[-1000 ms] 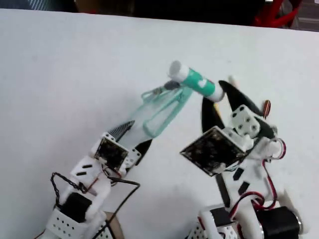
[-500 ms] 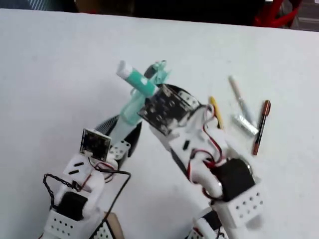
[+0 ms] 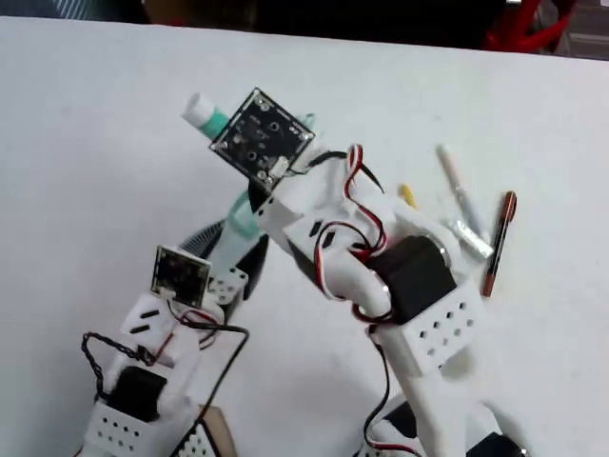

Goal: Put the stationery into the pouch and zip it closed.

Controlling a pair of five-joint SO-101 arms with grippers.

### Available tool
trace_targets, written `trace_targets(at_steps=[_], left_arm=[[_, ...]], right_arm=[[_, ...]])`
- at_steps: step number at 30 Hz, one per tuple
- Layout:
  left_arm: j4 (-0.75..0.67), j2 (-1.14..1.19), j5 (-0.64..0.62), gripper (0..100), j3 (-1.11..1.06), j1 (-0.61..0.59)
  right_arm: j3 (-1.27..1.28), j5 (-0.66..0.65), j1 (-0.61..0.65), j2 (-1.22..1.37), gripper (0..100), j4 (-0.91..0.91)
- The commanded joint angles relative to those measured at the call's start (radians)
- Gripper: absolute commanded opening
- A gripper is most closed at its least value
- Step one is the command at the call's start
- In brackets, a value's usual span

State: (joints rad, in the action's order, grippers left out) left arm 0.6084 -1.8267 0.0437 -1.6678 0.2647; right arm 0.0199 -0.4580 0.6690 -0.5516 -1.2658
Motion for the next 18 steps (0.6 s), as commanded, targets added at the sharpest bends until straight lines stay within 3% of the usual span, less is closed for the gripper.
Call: trace_targets(at_steps=[1,10,18], left_arm=[[-0.014,-0.001,-0.014,20,0.048,-0.005],[-0.014,-0.001,-0.014,20,0.048,-0.004],[-0.006,-0.001,-0.021,24,0.052,-0.005]], right_arm=[[-0.066,0.012,0.002,0.005,1.9,-0.041],[-0.029,0.012,0.007,0.088,1.9,-0.082],[-0.140,0.008,0.010,0.340,1.9,-0.074]])
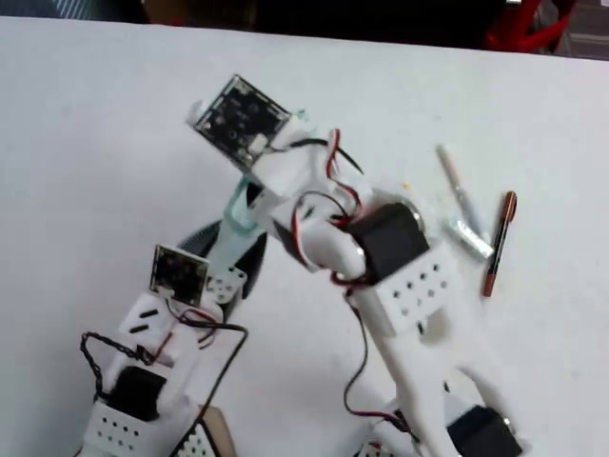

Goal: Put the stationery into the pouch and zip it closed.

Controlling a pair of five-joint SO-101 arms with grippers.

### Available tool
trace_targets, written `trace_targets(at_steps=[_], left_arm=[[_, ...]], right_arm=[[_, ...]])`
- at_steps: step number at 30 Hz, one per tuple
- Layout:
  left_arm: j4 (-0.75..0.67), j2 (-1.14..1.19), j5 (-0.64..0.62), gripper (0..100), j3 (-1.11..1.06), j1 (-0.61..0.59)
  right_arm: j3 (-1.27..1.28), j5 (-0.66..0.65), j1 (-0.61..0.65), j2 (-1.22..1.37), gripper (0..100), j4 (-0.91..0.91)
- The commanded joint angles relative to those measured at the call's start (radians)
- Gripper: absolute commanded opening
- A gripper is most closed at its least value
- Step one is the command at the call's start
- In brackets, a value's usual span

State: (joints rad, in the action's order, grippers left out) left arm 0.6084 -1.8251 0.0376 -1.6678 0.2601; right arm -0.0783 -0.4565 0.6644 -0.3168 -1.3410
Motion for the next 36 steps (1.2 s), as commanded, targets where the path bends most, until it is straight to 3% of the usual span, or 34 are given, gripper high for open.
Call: trace_targets(at_steps=[1,11,18,26,36], left_arm=[[-0.005,-0.002,-0.015,24,0.052,-0.001],[-0.006,-0.002,-0.015,24,0.049,-0.001],[-0.012,-0.002,-0.015,24,0.048,-0.002],[-0.012,-0.002,-0.015,24,0.046,-0.002],[-0.009,-0.002,-0.015,24,0.046,-0.002]], right_arm=[[-0.071,0.009,0.019,0.140,1.9,0.001],[-0.324,0.011,0.070,0.321,2.6,-0.116],[-0.474,0.011,0.068,0.321,26.5,-0.274],[-0.663,0.009,0.068,0.325,24.5,-0.369],[-0.680,0.008,0.027,0.323,24.5,-0.349]])
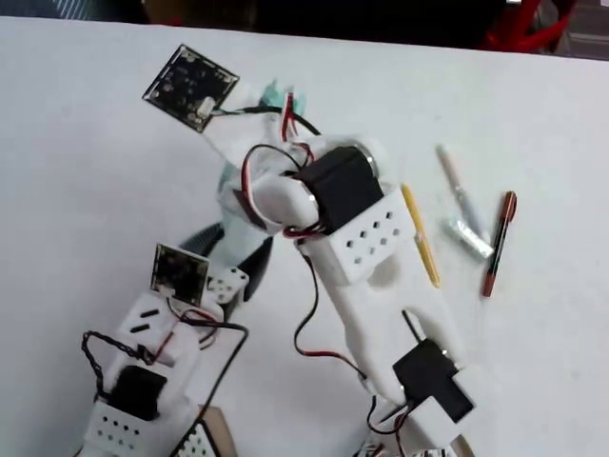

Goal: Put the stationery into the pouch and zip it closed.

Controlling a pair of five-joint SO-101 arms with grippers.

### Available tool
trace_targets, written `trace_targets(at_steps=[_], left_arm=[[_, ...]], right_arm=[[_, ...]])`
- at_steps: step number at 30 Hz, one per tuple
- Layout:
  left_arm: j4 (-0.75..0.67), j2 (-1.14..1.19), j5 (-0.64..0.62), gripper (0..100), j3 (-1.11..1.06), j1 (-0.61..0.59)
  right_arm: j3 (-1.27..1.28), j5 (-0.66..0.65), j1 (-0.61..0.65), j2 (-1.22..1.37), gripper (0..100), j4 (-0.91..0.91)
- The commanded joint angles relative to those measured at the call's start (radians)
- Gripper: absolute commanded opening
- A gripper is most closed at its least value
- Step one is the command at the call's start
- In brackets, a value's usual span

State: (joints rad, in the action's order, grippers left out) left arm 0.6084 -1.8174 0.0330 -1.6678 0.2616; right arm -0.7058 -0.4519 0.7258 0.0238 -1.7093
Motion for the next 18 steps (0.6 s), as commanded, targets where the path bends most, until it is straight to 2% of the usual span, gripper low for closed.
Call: trace_targets(at_steps=[1,6,10,13,18], left_arm=[[-0.009,-0.010,-0.011,23,0.046,-0.004],[-0.023,-0.010,-0.005,17,0.054,-0.041],[-0.095,-0.010,-0.003,10,0.052,-0.041],[-0.130,-0.010,-0.003,4,0.051,-0.033],[-0.206,-0.010,-0.008,3,0.052,-0.031]], right_arm=[[-0.052,0.006,-0.045,-0.018,24.5,0.018],[-0.049,0.006,-0.048,-0.025,24.5,-0.010],[-0.031,0.006,-0.048,-0.061,24.4,-0.012],[0.066,0.014,-0.053,-0.048,24.4,-0.010],[0.098,0.071,-0.070,-0.048,24.4,-0.008]])
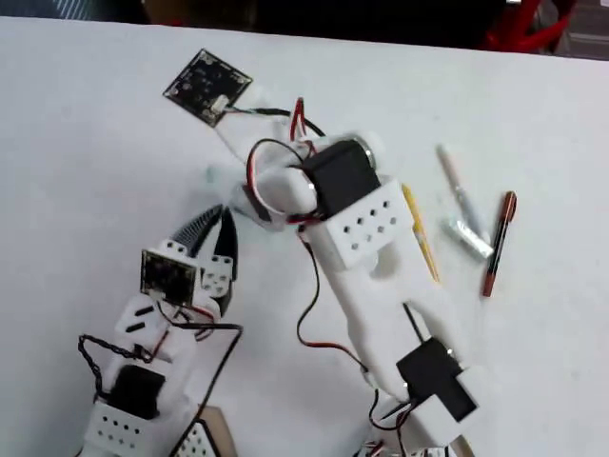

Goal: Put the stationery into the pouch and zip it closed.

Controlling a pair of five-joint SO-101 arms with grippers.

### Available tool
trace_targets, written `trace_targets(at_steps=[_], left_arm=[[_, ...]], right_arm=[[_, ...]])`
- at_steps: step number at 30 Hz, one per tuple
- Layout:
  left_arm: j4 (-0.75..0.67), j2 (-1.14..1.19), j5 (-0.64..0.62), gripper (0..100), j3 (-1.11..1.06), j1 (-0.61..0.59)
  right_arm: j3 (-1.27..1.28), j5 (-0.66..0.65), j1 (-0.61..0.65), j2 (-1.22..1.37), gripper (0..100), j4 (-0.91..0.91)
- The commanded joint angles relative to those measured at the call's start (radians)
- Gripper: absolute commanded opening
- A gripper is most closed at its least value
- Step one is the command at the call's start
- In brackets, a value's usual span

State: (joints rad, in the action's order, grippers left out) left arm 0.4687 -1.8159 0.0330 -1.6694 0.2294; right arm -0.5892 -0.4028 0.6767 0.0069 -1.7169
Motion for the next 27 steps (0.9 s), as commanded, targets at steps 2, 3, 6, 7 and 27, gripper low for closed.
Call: trace_targets(at_steps=[2,3,6,7,27], left_arm=[[-0.117,-0.012,-0.006,3,0.051,0.016],[-0.130,-0.012,-0.005,3,0.049,0.035],[-0.138,-0.012,-0.003,10,0.049,0.093],[-0.137,-0.012,-0.003,14,0.049,0.097],[0.183,-0.012,0.121,27,0.227,-0.073]], right_arm=[[-0.060,0.021,-0.022,-0.038,24.4,-0.001],[-0.077,0.021,-0.021,-0.038,24.4,0.001],[-0.089,0.018,-0.019,-0.018,24.4,0.001],[-0.087,0.018,-0.022,-0.007,24.4,0.001],[-0.127,-0.439,-0.134,0.035,1.9,-0.002]])
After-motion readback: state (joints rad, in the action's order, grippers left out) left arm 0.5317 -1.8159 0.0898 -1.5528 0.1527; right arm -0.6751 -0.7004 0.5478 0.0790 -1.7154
